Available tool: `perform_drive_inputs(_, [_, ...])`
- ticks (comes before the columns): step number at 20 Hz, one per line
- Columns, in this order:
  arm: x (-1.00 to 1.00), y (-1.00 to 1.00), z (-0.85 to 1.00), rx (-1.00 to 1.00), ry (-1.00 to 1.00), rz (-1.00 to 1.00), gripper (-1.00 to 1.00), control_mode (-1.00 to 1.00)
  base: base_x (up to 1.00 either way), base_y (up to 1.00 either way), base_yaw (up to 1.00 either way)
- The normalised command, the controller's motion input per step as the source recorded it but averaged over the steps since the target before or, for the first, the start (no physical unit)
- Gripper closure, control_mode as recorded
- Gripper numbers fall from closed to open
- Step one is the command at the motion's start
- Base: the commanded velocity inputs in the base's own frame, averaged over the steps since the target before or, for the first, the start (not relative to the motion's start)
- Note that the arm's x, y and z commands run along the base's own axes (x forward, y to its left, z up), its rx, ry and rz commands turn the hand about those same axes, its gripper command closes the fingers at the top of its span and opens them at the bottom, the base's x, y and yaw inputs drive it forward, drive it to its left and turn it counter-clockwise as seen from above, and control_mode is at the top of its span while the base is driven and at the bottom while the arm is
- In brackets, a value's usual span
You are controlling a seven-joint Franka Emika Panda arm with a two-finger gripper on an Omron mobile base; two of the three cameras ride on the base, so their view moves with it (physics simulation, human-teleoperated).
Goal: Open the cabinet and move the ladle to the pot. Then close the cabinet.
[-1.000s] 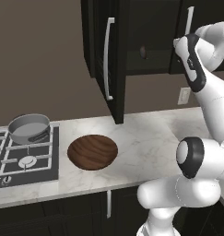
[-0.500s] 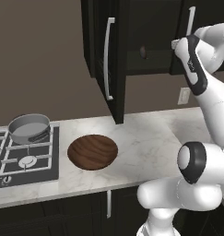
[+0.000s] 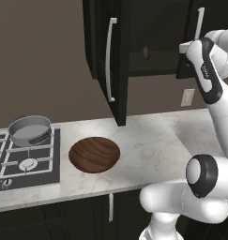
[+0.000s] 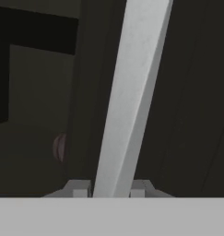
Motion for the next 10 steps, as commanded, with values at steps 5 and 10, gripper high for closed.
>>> perform_drive_inputs(5, [-0.4, -0.28, 0.0, 0.0, -0.01, 0.04, 1.0, -1.0, 0.0, 0.0, 0.0])
perform_drive_inputs(10, [-0.46, -0.32, 0.0, 0.0, 0.0, 0.02, 1.0, -1.0, 0.0, 0.0, 0.0])
